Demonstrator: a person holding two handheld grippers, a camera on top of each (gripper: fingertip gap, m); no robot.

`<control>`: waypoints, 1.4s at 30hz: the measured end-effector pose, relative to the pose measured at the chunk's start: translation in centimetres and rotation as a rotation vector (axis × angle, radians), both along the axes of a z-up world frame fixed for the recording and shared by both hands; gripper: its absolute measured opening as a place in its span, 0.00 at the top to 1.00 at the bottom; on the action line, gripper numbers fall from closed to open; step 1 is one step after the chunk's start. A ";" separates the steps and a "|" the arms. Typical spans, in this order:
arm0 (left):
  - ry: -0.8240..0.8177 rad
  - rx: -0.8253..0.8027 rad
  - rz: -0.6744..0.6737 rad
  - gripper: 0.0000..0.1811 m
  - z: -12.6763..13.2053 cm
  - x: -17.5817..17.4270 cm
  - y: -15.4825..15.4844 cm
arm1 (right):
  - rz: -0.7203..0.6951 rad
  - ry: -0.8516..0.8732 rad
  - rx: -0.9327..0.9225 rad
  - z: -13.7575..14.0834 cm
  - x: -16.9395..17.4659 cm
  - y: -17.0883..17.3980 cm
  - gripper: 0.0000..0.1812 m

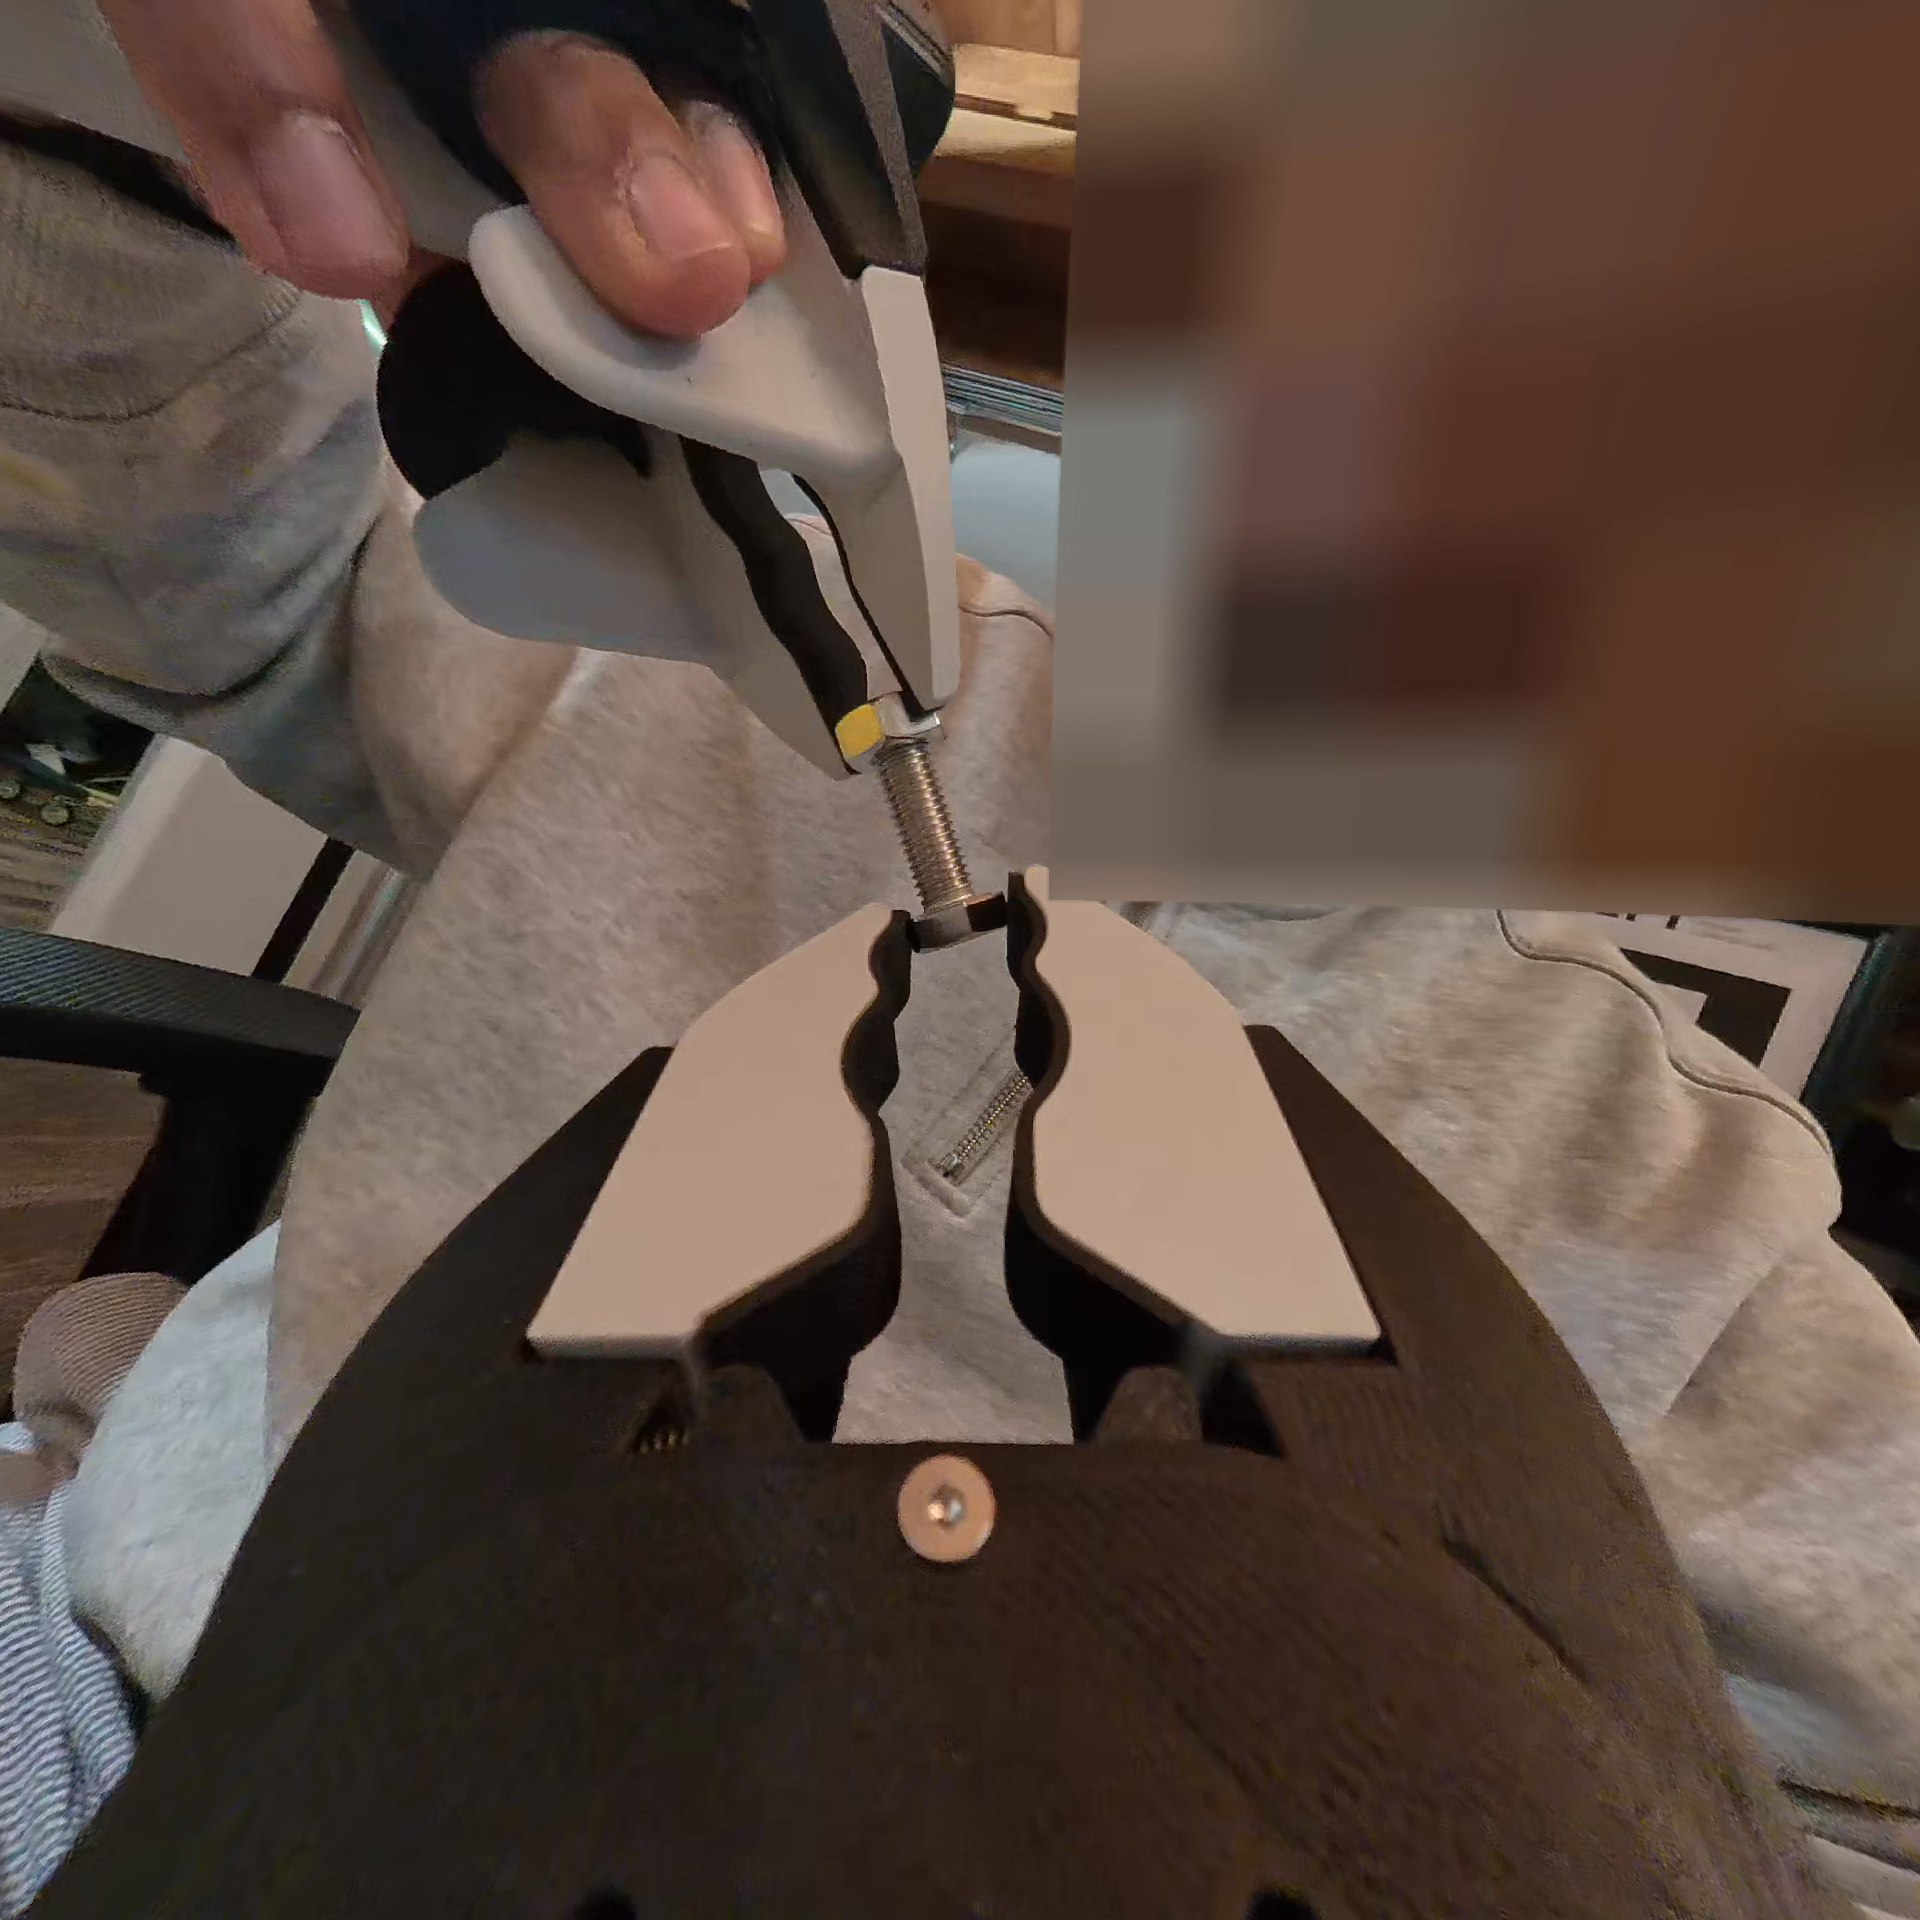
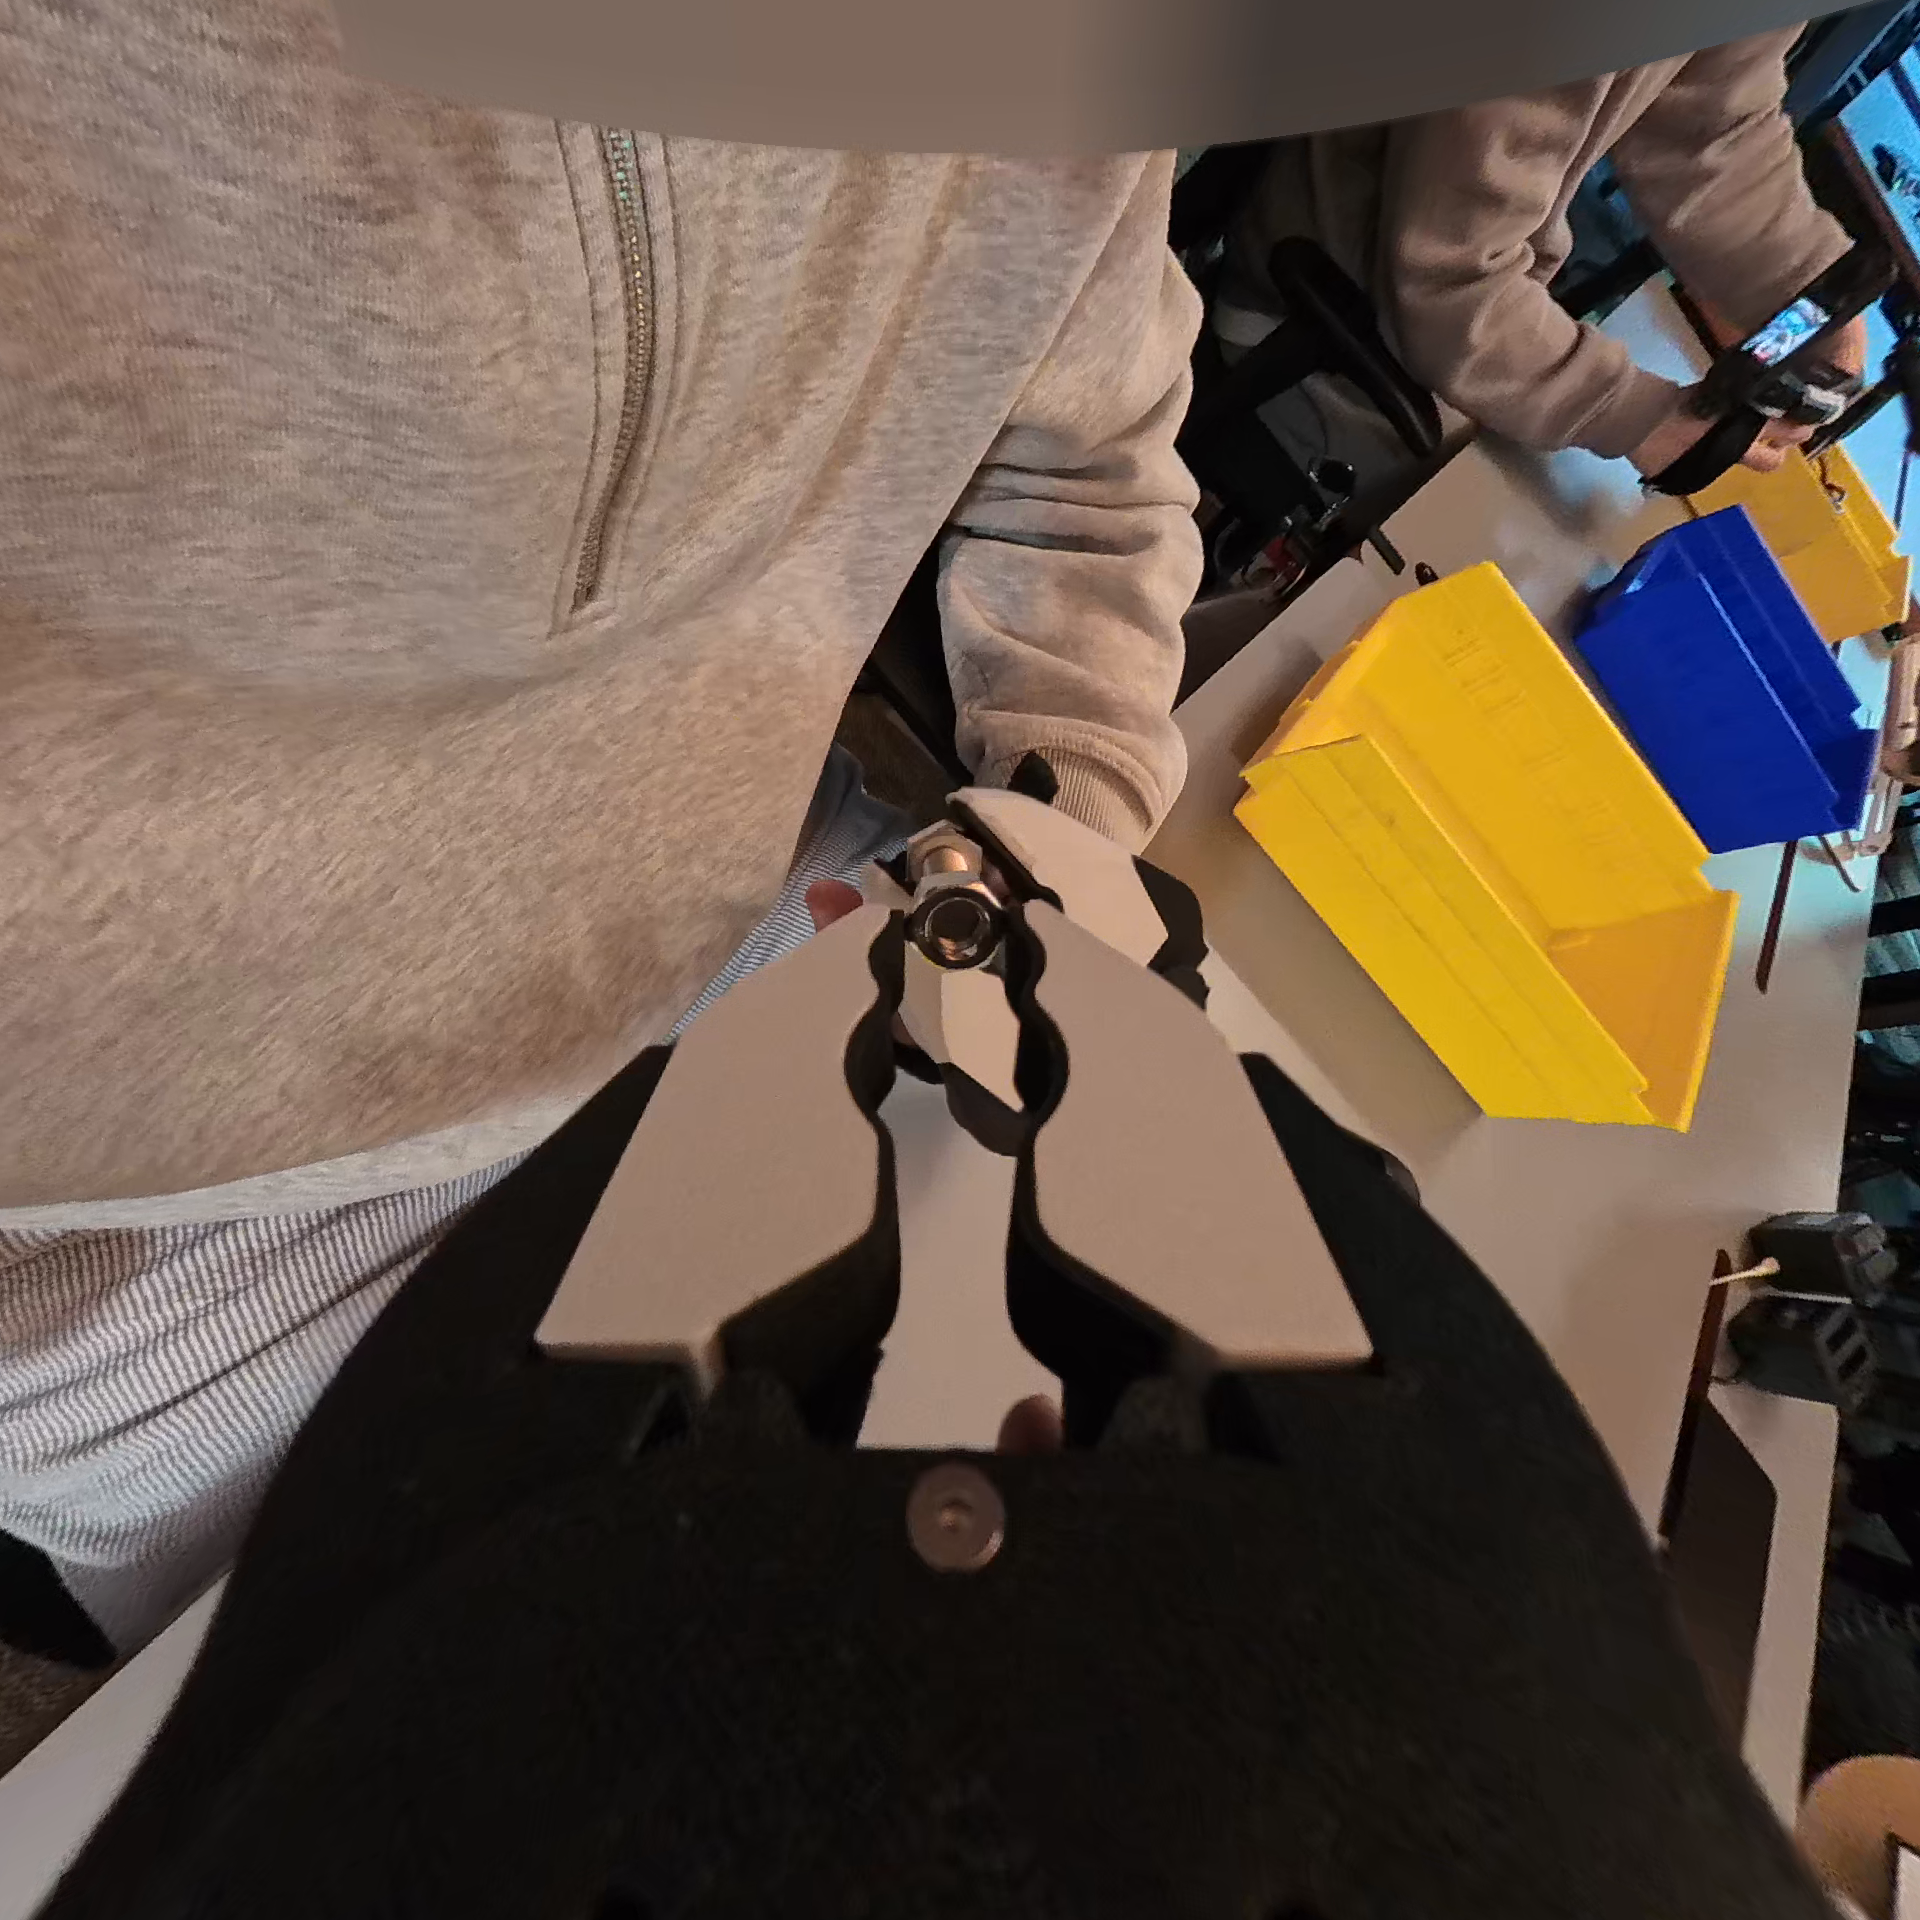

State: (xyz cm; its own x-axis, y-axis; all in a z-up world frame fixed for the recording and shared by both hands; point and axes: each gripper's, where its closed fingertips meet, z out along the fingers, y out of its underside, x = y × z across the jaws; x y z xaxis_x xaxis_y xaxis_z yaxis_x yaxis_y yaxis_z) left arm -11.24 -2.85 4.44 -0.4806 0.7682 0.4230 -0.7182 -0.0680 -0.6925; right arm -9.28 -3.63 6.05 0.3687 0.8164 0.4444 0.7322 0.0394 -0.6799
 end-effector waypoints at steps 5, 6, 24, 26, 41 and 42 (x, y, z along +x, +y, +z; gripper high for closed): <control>-0.015 0.021 0.199 0.89 -0.3 2.1 0.1 | -0.074 0.007 -0.015 0.0 1.3 0.3 0.90; -0.006 0.012 0.261 0.89 -0.1 2.9 0.3 | -0.106 -0.001 -0.020 -0.1 1.9 0.4 0.90; -0.664 0.549 1.223 0.74 -5.9 10.4 -2.7 | -0.732 0.159 -0.554 -4.2 9.0 -0.3 0.90; -0.694 0.571 1.260 0.78 -6.1 10.6 -2.8 | -0.769 0.164 -0.576 -4.3 9.3 -0.3 0.90; -0.521 0.462 1.035 0.91 -5.0 8.8 -2.9 | -0.576 0.124 -0.533 -3.7 6.8 -0.3 0.89; -0.493 0.441 0.979 0.91 -4.9 8.2 -3.0 | -0.521 0.110 -0.511 -3.6 6.4 -0.6 0.89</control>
State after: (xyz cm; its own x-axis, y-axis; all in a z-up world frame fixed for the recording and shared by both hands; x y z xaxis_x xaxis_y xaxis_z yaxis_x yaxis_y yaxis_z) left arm -2.99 -5.88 -0.43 -0.9693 -0.1841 0.1632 -0.1414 -0.1265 -0.9818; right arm -2.93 -4.19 2.49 0.7857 0.6186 -0.0065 0.4960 -0.6361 -0.5910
